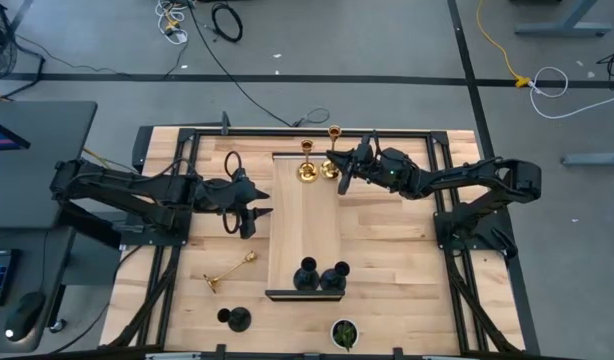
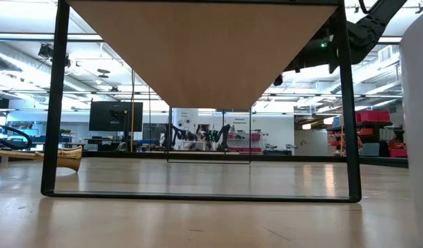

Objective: Pick & Place candle stick holders
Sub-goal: Put the top gold candle holder on the shelf aligned with the gold candle holder, then put the gold candle holder on the shelf aligned with the gold candle holder

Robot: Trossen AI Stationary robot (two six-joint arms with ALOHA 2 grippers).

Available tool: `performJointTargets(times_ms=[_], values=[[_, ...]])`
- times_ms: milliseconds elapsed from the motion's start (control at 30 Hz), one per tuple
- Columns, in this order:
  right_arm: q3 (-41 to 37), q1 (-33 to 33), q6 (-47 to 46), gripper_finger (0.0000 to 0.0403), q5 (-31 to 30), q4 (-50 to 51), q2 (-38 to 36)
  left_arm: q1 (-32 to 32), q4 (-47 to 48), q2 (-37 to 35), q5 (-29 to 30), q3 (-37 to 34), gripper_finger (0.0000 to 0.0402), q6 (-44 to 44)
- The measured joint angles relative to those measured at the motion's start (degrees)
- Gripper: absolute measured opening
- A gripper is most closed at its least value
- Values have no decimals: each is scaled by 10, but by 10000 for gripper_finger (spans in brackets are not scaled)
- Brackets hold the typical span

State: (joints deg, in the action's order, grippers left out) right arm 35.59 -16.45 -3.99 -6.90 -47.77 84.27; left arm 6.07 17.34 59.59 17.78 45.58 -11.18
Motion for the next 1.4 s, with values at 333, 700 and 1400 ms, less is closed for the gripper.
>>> performJointTargets(times_ms=[333, 700, 1400], values=[[0, 0, 3, 30, 16, 11, 0, 0, 0, 0, 0, 0, 181, 0], [0, 0, 4, 61, 14, 31, 1, 0, 1, 0, 0, 0, 181, 0], [0, 6, 19, 182, 14, 29, -1, 0, 1, 0, 0, 0, 181, -2]])
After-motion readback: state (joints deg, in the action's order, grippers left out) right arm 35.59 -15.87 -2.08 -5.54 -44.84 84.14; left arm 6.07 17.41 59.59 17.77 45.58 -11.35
